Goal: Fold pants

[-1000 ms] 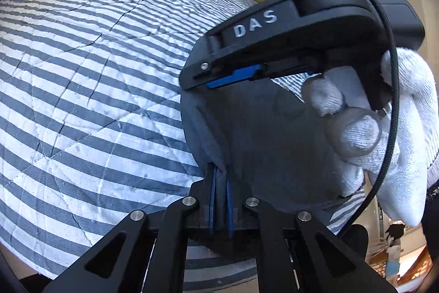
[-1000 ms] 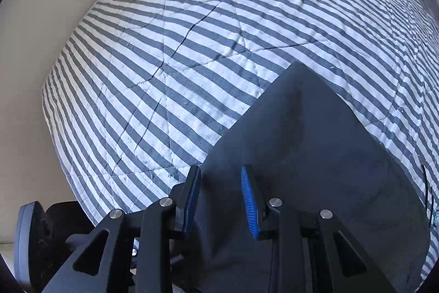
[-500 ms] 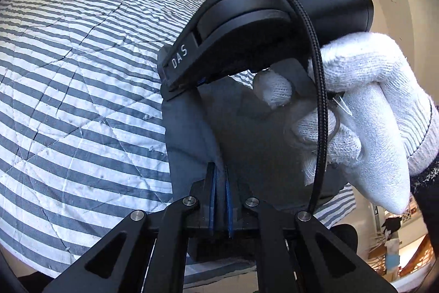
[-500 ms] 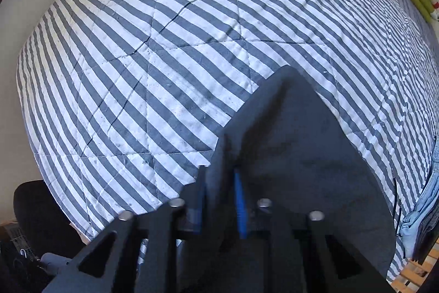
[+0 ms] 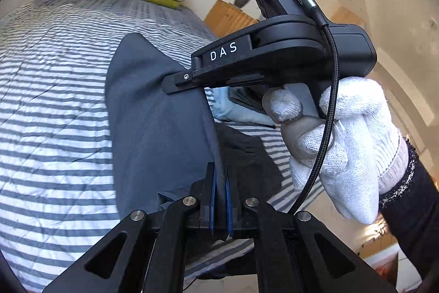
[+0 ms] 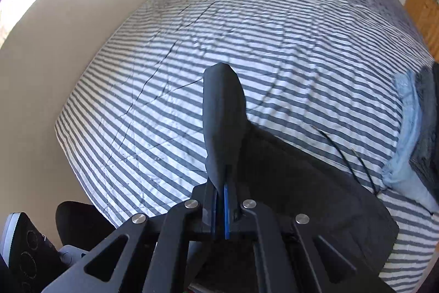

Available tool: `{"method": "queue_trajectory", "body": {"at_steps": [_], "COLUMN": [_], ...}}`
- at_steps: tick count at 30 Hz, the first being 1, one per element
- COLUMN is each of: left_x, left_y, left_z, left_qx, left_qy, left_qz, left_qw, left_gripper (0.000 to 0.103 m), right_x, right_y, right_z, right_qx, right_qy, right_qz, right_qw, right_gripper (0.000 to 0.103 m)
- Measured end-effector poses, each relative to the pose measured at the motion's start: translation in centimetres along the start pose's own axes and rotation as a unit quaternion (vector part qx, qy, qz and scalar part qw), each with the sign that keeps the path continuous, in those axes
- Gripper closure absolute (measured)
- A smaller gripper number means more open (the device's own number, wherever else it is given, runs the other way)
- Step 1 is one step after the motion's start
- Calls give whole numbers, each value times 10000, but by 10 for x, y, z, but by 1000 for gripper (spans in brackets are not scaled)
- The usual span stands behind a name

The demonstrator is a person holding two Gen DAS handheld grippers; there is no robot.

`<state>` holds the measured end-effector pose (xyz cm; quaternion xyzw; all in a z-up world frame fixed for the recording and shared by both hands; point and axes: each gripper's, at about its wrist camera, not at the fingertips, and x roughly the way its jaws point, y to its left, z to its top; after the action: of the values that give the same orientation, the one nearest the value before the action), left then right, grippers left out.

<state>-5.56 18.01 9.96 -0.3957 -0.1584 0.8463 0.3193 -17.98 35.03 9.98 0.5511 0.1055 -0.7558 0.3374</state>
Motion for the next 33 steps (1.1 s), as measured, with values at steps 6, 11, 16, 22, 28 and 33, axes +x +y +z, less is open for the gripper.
{"method": "queue_trajectory", "body": {"at_steps": [6, 11, 16, 22, 28, 33], "left_x": [91, 165, 213, 240, 210, 145], "left_y": [-111, -173, -190, -193, -198, -151], "left_z": [-6, -34, -38, -43, -44, -42], "left_qx": [773, 995, 1044, 1123, 1283, 1215], "left_qy": [578, 1147, 1451, 1736, 2012, 1620], "left_qz": [-473, -677, -637, -524, -929, -602], "left_qw": [9942, 9861, 9818, 9770, 9667, 9774], "left_gripper": [98, 98, 98, 95, 78, 66], "right_x": [-53, -62, -45, -30, -28, -69], "right_y": [-120, -201, -259, -275, -276, -264], "right_z": [-54, -110, -143, -155, -161, -165], "right_qx": [1089, 1668, 2197, 2249, 2035, 1801], "right_qy": [-558, -712, -652, -591, -428, -934], "right_qz": [-56, -388, -220, -61, -205, -606], "right_qw": [9925, 9826, 9731, 9726, 9779, 9773], "right_gripper": [100, 100, 101, 100, 92, 91]}}
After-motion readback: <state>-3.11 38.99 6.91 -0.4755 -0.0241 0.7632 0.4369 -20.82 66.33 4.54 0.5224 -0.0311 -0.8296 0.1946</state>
